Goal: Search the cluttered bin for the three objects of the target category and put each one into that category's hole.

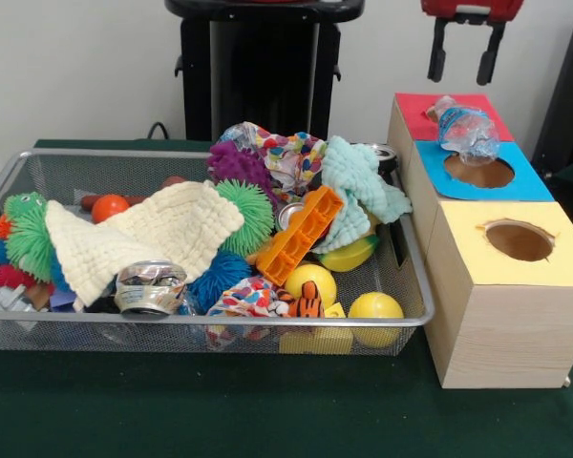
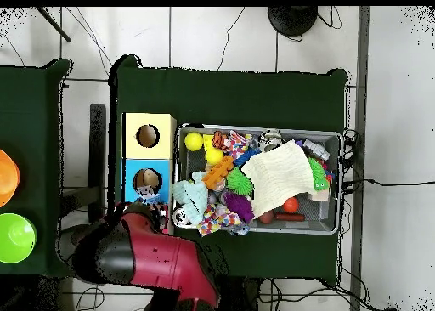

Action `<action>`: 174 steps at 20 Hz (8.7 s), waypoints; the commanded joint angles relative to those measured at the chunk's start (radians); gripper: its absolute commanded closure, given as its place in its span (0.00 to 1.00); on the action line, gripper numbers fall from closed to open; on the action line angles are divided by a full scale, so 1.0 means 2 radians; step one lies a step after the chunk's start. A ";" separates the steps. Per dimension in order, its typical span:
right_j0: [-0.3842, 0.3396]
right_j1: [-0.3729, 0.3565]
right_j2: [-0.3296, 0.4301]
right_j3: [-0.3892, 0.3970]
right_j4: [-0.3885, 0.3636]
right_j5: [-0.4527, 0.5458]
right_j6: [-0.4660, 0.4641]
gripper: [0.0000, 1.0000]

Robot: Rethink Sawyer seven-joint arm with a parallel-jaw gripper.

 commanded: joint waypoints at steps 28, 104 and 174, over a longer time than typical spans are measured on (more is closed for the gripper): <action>-0.054 -0.009 0.037 0.142 -0.078 -0.129 0.092 0.00; 0.104 0.106 0.008 0.057 0.098 -0.122 0.106 0.00; 0.053 0.066 -0.021 -0.029 0.030 0.014 0.039 0.00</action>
